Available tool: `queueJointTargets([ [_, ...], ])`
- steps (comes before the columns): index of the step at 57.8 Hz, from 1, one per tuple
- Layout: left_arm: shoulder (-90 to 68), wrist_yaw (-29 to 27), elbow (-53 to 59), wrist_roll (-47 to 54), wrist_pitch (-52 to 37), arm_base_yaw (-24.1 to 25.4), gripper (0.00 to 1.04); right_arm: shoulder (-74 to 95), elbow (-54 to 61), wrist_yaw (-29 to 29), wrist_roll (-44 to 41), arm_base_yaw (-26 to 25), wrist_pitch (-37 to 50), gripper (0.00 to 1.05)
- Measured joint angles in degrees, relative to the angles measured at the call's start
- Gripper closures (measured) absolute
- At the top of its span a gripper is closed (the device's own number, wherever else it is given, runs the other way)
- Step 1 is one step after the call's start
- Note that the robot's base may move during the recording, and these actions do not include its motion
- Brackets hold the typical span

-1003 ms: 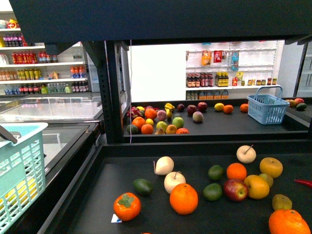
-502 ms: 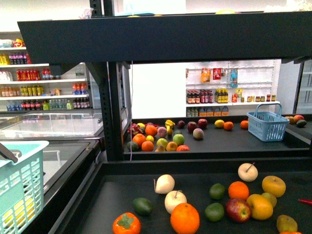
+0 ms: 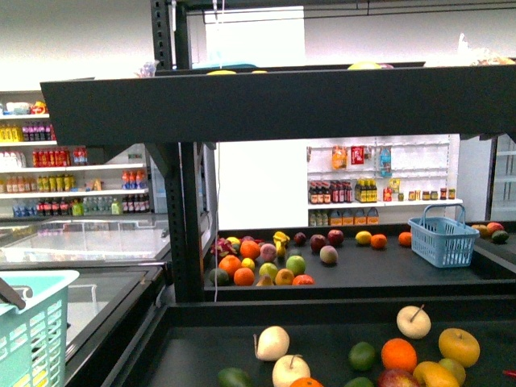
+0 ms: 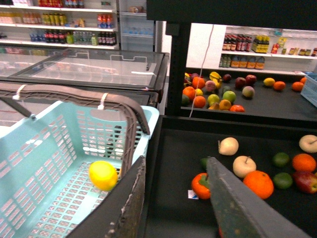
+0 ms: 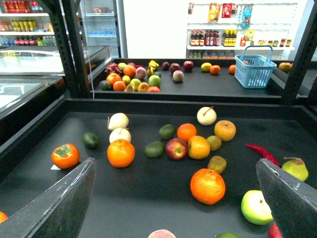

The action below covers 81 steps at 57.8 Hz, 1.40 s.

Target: Pick lemon from shelf

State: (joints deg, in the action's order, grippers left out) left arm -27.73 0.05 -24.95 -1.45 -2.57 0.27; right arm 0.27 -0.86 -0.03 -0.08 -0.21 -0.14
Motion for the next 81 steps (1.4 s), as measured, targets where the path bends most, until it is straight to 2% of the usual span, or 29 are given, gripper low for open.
queueJointTargets([
  [11,5.7,-0.1,8.1,0.6,-2.3,-0.1,1.02,0.0,0.0,-0.2,0.0,0.0,0.0,0.07],
  [42,15.7,0.0,19.5,0.8,-4.0,-0.1,1.02,0.0,0.0,-0.2,0.0,0.0,0.0,0.07],
  [47,22.9,-0.1,20.6,0.8,2.7,-0.1,1.02,0.0,0.0,-0.2,0.0,0.0,0.0,0.07],
  [59,24.7,-0.1,21.7,0.8,2.8,-0.1,1.02,-0.1,0.0,-0.2,0.0,0.0,0.0,0.07],
  [81,24.9,-0.1,21.9,0.8,2.8,-0.1,0.31,-0.1,0.0,-0.2,0.0,0.0,0.0,0.07],
])
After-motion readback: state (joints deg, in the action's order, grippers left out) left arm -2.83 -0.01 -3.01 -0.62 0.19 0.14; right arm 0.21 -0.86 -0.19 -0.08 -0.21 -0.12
